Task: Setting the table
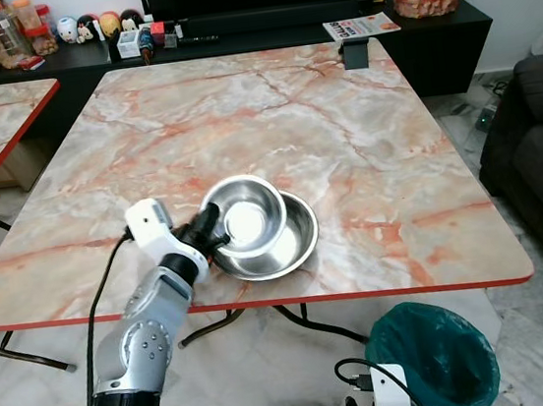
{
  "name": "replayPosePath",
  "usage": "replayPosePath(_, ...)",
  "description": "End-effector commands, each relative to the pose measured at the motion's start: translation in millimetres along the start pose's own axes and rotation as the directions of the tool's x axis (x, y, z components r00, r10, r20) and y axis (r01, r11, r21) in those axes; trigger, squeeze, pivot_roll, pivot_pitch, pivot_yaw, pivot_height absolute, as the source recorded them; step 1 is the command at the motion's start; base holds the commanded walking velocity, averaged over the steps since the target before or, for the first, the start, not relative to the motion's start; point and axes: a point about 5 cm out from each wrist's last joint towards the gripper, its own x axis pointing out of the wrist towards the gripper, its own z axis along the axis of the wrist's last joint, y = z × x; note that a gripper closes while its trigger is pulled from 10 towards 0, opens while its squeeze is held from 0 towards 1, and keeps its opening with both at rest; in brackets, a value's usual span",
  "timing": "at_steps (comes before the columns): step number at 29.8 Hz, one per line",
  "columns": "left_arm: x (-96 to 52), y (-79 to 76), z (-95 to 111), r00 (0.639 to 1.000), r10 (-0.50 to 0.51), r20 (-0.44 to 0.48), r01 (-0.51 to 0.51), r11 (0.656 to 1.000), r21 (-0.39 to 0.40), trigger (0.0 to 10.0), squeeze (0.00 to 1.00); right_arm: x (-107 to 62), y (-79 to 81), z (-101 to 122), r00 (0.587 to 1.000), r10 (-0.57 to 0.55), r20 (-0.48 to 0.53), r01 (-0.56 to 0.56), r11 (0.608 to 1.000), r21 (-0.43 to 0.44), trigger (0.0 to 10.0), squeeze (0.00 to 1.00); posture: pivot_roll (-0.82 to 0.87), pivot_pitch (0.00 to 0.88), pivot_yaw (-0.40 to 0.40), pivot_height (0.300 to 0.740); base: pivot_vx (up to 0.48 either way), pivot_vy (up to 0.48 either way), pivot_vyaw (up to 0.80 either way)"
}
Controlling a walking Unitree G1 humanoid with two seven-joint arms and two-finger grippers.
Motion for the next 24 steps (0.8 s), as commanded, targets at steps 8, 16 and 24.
replayPosePath(8, 7.0, -8.0, -11, 0.997, -0.006, -0.078, 0.007, 1.0, 0.017, 10.0, 0.0, -0.6, 0.9, -3, 1.0, -0.003, -0.007, 0.003, 1.0, 0.012, 10.0, 0.0, 0.04, 0.047, 0.049, 0.707, 0.0, 0.0, 0.0)
replayPosePath(16, 14.9, -15.1, -9, 0.998, -0.001, -0.065, 0.001, 1.0, 0.001, 10.0, 0.0, -0.7, 1.6, -3, 1.0, -0.004, -0.007, 0.004, 1.0, 0.015, 10.0, 0.0, 0.04, 0.045, 0.051, 0.707, 0.0, 0.0, 0.0)
replayPosePath(24, 19.7, -16.7, -10, 0.998, 0.032, -0.061, -0.033, 0.999, -0.003, 10.0, 0.0, -0.7, 2.1, -4, 1.0, -0.004, -0.007, 0.004, 1.0, 0.016, 10.0, 0.0, 0.04, 0.05, 0.052, 0.707, 0.0, 0.0, 0.0)
